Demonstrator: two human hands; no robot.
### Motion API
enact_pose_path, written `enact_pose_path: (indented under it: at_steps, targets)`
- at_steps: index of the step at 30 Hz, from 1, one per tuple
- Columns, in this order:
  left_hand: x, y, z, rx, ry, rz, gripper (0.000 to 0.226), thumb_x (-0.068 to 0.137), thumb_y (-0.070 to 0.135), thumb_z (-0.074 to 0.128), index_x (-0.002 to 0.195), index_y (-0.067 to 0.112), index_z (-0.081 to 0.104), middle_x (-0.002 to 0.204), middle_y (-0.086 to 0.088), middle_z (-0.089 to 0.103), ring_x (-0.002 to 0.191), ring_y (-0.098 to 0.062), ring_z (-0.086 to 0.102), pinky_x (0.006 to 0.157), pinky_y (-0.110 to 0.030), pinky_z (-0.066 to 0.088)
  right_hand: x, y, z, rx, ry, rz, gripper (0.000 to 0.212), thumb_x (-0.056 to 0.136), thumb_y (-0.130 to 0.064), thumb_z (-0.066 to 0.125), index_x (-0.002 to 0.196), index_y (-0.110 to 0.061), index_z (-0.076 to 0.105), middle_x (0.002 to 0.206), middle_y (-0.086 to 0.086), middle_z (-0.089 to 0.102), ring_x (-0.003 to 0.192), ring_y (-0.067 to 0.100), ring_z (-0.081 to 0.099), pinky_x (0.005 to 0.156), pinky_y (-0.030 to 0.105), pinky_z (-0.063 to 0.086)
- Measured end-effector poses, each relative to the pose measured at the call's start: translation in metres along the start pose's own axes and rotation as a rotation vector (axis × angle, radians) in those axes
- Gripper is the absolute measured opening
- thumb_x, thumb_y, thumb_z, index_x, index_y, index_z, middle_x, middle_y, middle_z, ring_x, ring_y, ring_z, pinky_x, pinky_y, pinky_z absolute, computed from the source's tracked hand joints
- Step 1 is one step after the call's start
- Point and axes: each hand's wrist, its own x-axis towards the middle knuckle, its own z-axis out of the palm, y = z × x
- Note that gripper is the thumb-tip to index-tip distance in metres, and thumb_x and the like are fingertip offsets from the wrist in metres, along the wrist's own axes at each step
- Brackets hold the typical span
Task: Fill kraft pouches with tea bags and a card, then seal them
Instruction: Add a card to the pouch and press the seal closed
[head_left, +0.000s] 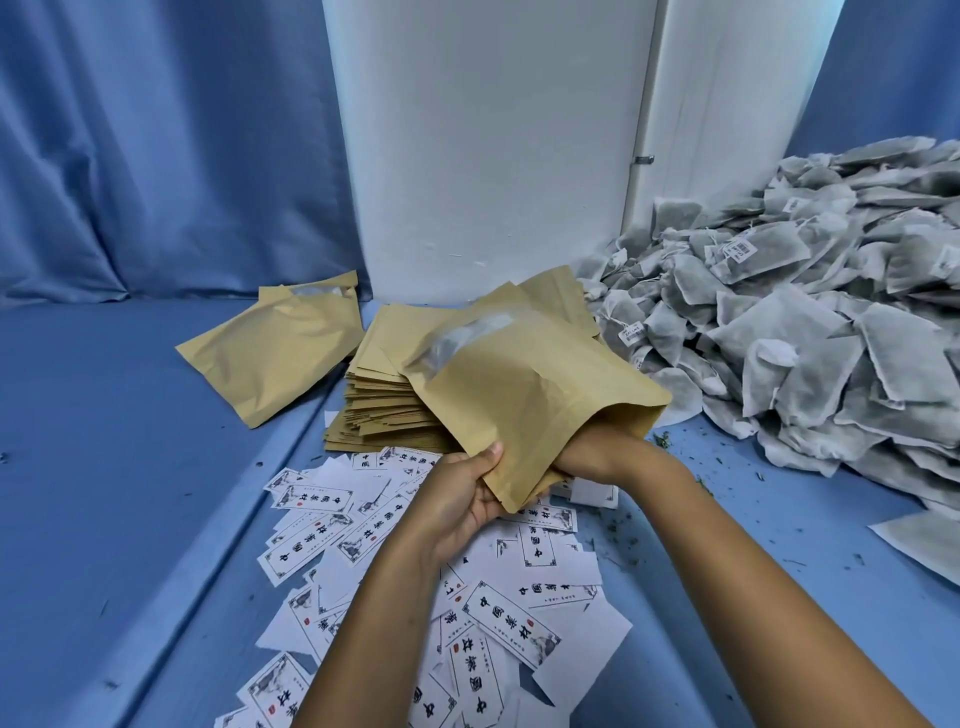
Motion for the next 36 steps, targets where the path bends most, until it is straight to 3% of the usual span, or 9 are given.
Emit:
enact_pose_path:
  at_steps: [4,7,11,14,18,22,28,31,36]
  targets:
    - [-0.002,-0.002,0.003,-0.002,-0.019,-0.023,0.028,0.097,0.010,0.047,0.117,-0.010,0.052,0.102,-0.031,0.066,0.078,-0.036,0.070,0.060,-0.033,0.059,0.004,0.005,0.002,-0.193,0.149,0.050,0.026,0.101,-0.026,0.041,0.125,-0.022,0.048,0.135,0.005,0.048,0.111,0.019,0.050,0.092,0.017,0.037]
    - [-0.001,-0.001,0.001,-0.052,0.022,-0.005,0.029,0.095,0.010,0.051,0.118,-0.008,0.054,0.107,-0.026,0.067,0.090,-0.031,0.069,0.064,-0.032,0.059,-0.001,0.008,0.005,-0.298,0.327,-0.020,0.019,0.098,-0.013,0.041,0.097,-0.020,0.059,0.103,0.004,0.062,0.099,0.029,0.057,0.082,0.028,0.048]
    - [0.002,-0.003,-0.002,-0.104,0.063,-0.002,0.024,0.093,0.012,0.055,0.113,0.000,0.058,0.096,-0.016,0.072,0.078,-0.022,0.072,0.058,-0.030,0.058,-0.032,0.026,0.010,-0.165,1.179,-0.209,0.024,0.070,-0.001,0.043,0.073,-0.008,0.065,0.075,0.000,0.062,0.079,0.016,0.052,0.076,0.019,0.034]
    - [0.001,-0.008,0.005,-0.132,0.008,-0.043,0.030,0.091,0.021,0.058,0.115,0.004,0.058,0.105,-0.017,0.070,0.087,-0.027,0.071,0.062,-0.037,0.059,-0.037,0.034,0.002,0.401,1.369,-0.085,0.021,0.080,-0.010,0.047,0.099,-0.017,0.053,0.105,-0.010,0.049,0.096,0.000,0.048,0.087,0.017,0.039]
    - [-0.001,-0.019,0.013,-0.194,-0.036,-0.128,0.042,0.076,0.014,0.070,0.114,-0.001,0.057,0.104,-0.023,0.069,0.088,-0.033,0.070,0.067,-0.041,0.060,-0.030,0.044,0.001,1.052,0.886,0.256,0.020,0.095,-0.039,0.049,0.096,-0.020,0.052,0.097,-0.001,0.058,0.087,0.012,0.058,0.073,0.029,0.049]
    - [0.002,-0.023,0.016,-0.125,0.043,-0.116,0.048,0.066,0.003,0.073,0.110,-0.003,0.057,0.095,-0.025,0.070,0.074,-0.032,0.070,0.060,-0.036,0.060,-0.036,0.044,0.013,1.173,0.815,0.237,0.027,0.095,-0.037,0.050,0.085,-0.015,0.061,0.067,-0.004,0.068,0.060,0.009,0.066,0.049,0.020,0.050]
    - [0.001,-0.021,0.015,-0.134,0.055,-0.089,0.029,0.081,0.006,0.066,0.106,-0.007,0.059,0.090,-0.025,0.070,0.069,-0.030,0.070,0.056,-0.031,0.059,-0.052,0.037,0.013,0.457,1.282,-0.045,0.032,0.089,-0.020,0.042,0.063,-0.009,0.055,0.059,0.005,0.056,0.054,0.022,0.051,0.054,0.032,0.038]
    - [0.000,-0.020,0.015,-0.130,0.046,-0.074,0.026,0.087,0.005,0.061,0.110,-0.008,0.057,0.093,-0.028,0.069,0.071,-0.030,0.070,0.053,-0.027,0.058,-0.045,0.037,0.018,0.007,0.905,-0.061,0.018,0.087,-0.013,0.049,0.077,-0.006,0.063,0.071,0.001,0.058,0.062,0.016,0.050,0.058,0.029,0.035]
    - [0.001,-0.015,0.011,-0.090,0.085,-0.092,0.008,0.085,-0.006,0.060,0.090,-0.002,0.054,0.062,-0.012,0.065,0.042,-0.012,0.058,0.033,-0.013,0.041,-0.016,0.020,0.017,-0.013,0.276,-0.013,0.023,0.090,-0.004,0.048,0.080,-0.026,0.050,0.077,-0.011,0.041,0.068,0.007,0.039,0.072,0.029,0.036]
